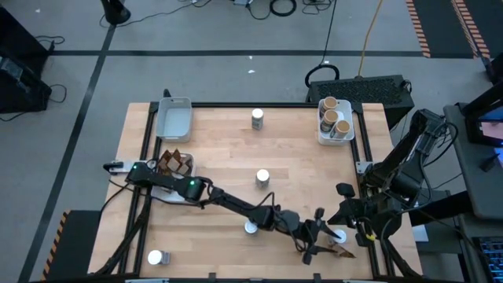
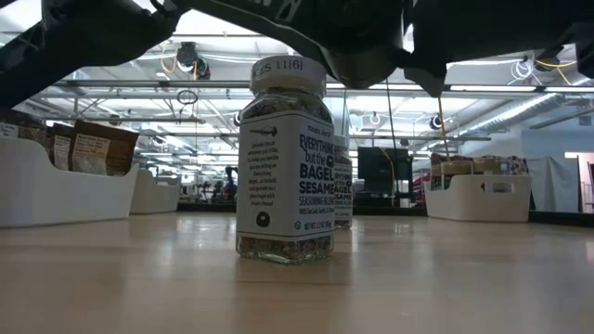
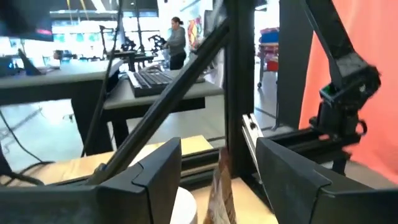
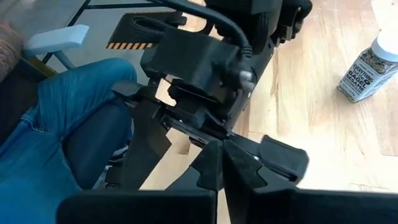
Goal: Sort spices by type
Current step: Put the orange seasoning pack into the left white bin
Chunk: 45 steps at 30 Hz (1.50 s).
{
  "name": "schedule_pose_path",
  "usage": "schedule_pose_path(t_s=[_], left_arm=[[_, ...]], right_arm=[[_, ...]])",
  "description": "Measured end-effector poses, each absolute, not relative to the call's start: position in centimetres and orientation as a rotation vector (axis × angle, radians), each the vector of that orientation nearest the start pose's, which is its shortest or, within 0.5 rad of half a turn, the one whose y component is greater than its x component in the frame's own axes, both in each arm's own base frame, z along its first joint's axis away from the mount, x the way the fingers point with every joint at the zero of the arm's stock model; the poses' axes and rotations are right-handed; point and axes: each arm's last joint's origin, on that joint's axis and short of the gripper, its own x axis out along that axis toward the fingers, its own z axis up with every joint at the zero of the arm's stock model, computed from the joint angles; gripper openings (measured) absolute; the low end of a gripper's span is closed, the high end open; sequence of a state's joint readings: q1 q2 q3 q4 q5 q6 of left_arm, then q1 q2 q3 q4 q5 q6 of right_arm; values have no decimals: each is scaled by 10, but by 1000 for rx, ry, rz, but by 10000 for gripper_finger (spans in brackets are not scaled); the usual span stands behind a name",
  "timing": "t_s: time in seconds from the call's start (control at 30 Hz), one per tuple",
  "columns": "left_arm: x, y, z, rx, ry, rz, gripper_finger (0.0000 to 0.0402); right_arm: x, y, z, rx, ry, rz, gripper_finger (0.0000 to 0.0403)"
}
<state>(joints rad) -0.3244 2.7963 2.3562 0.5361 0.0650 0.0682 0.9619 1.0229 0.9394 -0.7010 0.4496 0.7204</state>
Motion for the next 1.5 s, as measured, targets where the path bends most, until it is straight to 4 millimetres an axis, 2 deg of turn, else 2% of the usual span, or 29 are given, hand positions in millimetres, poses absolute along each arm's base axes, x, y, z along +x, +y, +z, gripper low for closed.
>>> schedule_pose_path(t_s=[0.23,0.47,0.67,1.0,1.5], left_arm=[[580,-196,142,60,-1,-384,211],[579,-198,142,63,4,-389,211],[580,-199,131,70,23,-399,211],[580,-199,129,77,7,-426,209],[581,-195,130,112,-8,-422,147]], right_arm=[[124,155,302,168,722,231,0],[124,155,302,164,711,218,0],[124,154,302,160,696,198,0],[125,154,302,158,694,195,0],[125,154,302,157,694,196,0]])
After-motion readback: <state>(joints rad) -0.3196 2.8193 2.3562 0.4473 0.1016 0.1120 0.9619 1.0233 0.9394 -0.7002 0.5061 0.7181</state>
